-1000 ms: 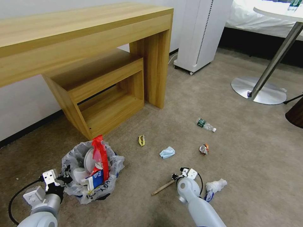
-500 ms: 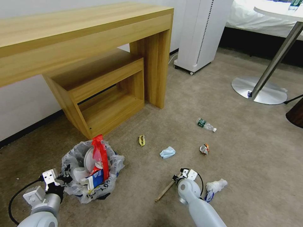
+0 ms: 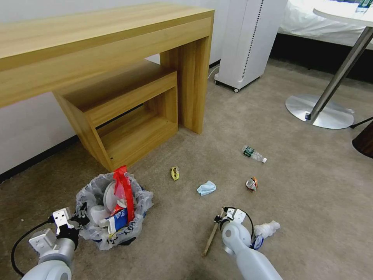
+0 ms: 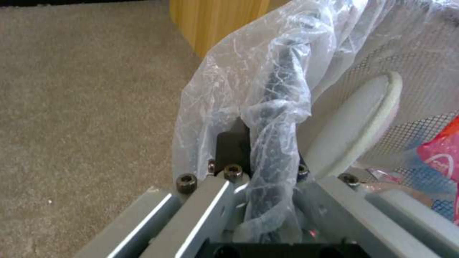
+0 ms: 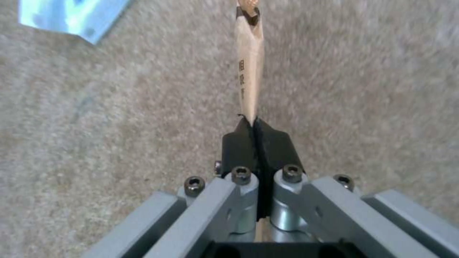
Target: Pick up the trash bin and place the garbage on the floor into it.
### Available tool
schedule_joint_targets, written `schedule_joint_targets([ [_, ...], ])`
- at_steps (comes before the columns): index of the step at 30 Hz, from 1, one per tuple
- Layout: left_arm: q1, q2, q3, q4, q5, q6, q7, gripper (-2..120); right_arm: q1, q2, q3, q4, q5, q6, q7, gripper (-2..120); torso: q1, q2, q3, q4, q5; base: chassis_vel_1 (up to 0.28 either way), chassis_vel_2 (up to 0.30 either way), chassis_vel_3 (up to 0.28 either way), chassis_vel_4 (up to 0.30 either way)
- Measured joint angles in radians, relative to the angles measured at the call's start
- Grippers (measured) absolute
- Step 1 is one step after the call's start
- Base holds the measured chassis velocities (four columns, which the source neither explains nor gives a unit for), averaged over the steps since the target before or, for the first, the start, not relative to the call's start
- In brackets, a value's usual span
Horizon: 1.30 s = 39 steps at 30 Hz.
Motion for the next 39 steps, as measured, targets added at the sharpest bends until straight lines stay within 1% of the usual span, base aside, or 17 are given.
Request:
schedule_joint_targets([
  [3, 0.001, 0.000, 0.000, 0.000, 0.001, 0.000, 0.000, 1, -0.016, -0.021, 0.001, 0.041, -0.009, 0.011, -0.027, 0, 0.000, 0.000, 0.000, -0.0001, 0.0001, 0.000, 0.000, 0.000, 0.000],
  [6, 0.003, 0.002, 0.000, -0.005, 0.001, 0.000, 0.000, 1, -0.032, -0.072, 0.003, 0.170, -0.016, 0.047, -0.080, 0, 0.000, 0.000, 0.000, -0.0002, 0.0000, 0.000, 0.000, 0.000, 0.000],
  [8, 0.003, 0.003, 0.000, -0.008, 0.001, 0.001, 0.000, 1, -0.032, -0.085, 0.003, 0.205, -0.014, 0.055, -0.089, 0, 0.000, 0.000, 0.000, -0.0002, 0.0002, 0.000, 0.000, 0.000, 0.000],
  [11, 0.005, 0.006, 0.000, -0.015, 0.000, 0.004, 0.000, 1, 0.015, -0.165, -0.024, 0.369, 0.000, 0.126, -0.148, 0, 0.000, 0.000, 0.000, 0.0000, 0.0000, 0.000, 0.000, 0.000, 0.000],
  [12, 0.005, 0.006, 0.000, -0.015, 0.000, 0.004, 0.000, 1, 0.015, -0.165, -0.024, 0.369, 0.000, 0.126, -0.148, 0, 0.000, 0.000, 0.000, 0.0000, 0.0000, 0.000, 0.000, 0.000, 0.000],
  [15, 0.005, 0.003, 0.001, -0.021, 0.000, 0.007, -0.001, 1, 0.119, -0.289, -0.098, 0.508, 0.042, 0.189, -0.215, 0, 0.000, 0.000, 0.000, -0.0001, -0.0001, 0.000, 0.000, 0.000, 0.000],
  [19, 0.006, -0.001, 0.001, -0.025, 0.001, 0.008, -0.001, 1, 0.240, -0.373, -0.192, 0.594, 0.075, 0.246, -0.306, 0, 0.000, 0.000, 0.000, -0.0003, 0.0000, 0.000, 0.000, 0.000, 0.000],
  [21, 0.006, -0.002, 0.002, -0.026, 0.002, 0.008, -0.001, 1, 0.274, -0.388, -0.218, 0.613, 0.084, 0.257, -0.328, 0, 0.000, 0.000, 0.000, 0.0000, 0.0000, 0.000, 0.000, 0.000, 0.000],
  [23, 0.007, -0.006, 0.000, -0.031, 0.002, 0.009, -0.002, 1, 0.404, -0.427, -0.316, 0.651, 0.122, 0.302, -0.436, 0, 0.000, 0.000, 0.000, 0.0002, -0.0002, 0.000, 0.000, 0.000, 0.000],
  [24, 0.007, -0.006, 0.000, -0.031, 0.002, 0.009, -0.002, 1, 0.404, -0.427, -0.316, 0.651, 0.122, 0.302, -0.436, 0, 0.000, 0.000, 0.000, 0.0002, -0.0002, 0.000, 0.000, 0.000, 0.000],
  [27, 0.006, -0.013, -0.001, -0.035, 0.003, 0.009, -0.002, 1, 0.531, -0.432, -0.452, 0.622, 0.123, 0.379, -0.531, 0, 0.000, 0.000, 0.000, 0.0001, -0.0002, 0.000, 0.000, 0.000, 0.000],
  [28, 0.006, -0.013, -0.001, -0.035, 0.003, 0.009, -0.002, 1, 0.531, -0.432, -0.452, 0.622, 0.123, 0.379, -0.531, 0, 0.000, 0.000, 0.000, 0.0001, -0.0002, 0.000, 0.000, 0.000, 0.000],
  [30, 0.005, -0.019, -0.001, -0.037, 0.007, 0.010, -0.003, 1, 0.613, -0.409, -0.556, 0.562, 0.105, 0.425, -0.569, 0, 0.000, 0.000, 0.000, 0.0000, -0.0002, 0.000, 0.000, 0.000, 0.000],
  [32, 0.004, -0.022, -0.001, -0.038, 0.008, 0.011, -0.003, 1, 0.637, -0.397, -0.587, 0.537, 0.094, 0.440, -0.580, 0, 0.000, 0.000, 0.000, 0.0000, -0.0002, 0.000, 0.000, 0.000, 0.000],
  [35, 0.003, -0.034, -0.001, -0.041, 0.013, 0.012, -0.003, 1, 0.729, -0.329, -0.710, 0.441, 0.047, 0.490, -0.626, 0, 0.000, 0.000, 0.000, 0.0000, -0.0003, 0.000, 0.000, 0.000, 0.000],
  [36, 0.003, -0.034, -0.001, -0.041, 0.013, 0.012, -0.003, 1, 0.729, -0.329, -0.710, 0.441, 0.047, 0.490, -0.626, 0, 0.000, 0.000, 0.000, 0.0000, -0.0003, 0.000, 0.000, 0.000, 0.000],
  [39, 0.003, -0.042, -0.002, -0.044, 0.015, 0.012, -0.003, 1, 0.802, -0.249, -0.797, 0.364, 0.023, 0.519, -0.646, 0, 0.000, 0.000, 0.000, 0.0000, -0.0004, 0.000, 0.000, 0.000, 0.000],
])
